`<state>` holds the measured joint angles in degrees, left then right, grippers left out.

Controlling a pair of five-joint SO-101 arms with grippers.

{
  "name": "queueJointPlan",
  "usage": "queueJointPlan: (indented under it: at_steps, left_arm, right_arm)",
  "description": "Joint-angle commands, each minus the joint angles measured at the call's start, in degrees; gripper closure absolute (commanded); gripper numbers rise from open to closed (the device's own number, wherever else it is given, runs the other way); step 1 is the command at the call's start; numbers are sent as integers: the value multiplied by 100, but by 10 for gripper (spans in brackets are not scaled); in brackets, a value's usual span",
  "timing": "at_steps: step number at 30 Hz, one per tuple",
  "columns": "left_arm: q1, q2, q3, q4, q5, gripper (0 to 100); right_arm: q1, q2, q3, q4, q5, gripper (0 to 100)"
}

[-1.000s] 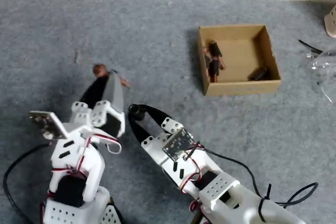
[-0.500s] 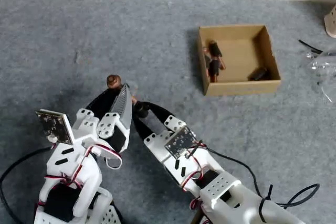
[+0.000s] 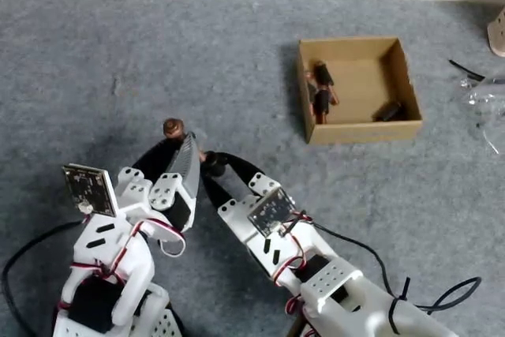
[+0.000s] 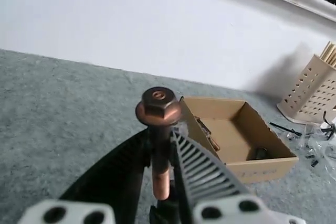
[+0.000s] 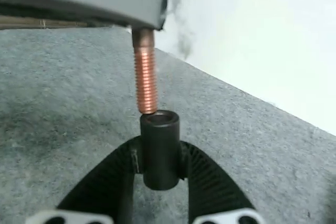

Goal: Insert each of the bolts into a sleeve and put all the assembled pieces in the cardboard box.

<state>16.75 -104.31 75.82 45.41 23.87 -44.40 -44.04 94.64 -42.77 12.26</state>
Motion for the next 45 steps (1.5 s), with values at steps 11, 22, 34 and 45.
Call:
queueJointPlan:
  at_steps: [11,22,34,45]
  left_arm:
    - [277,-4,303,-334,-18,993]
    - [303,-4,277,35,-18,993]
    - [277,-4,356,651,-26,993]
    - [268,-4,514,642,9,774]
  right_arm:
    - [-154,-31,171,-207,70,995]
    - [-163,-22,171,-207,70,995]
    - [-163,-22,171,-207,70,995]
    - [-154,-22,171,-207,70,995]
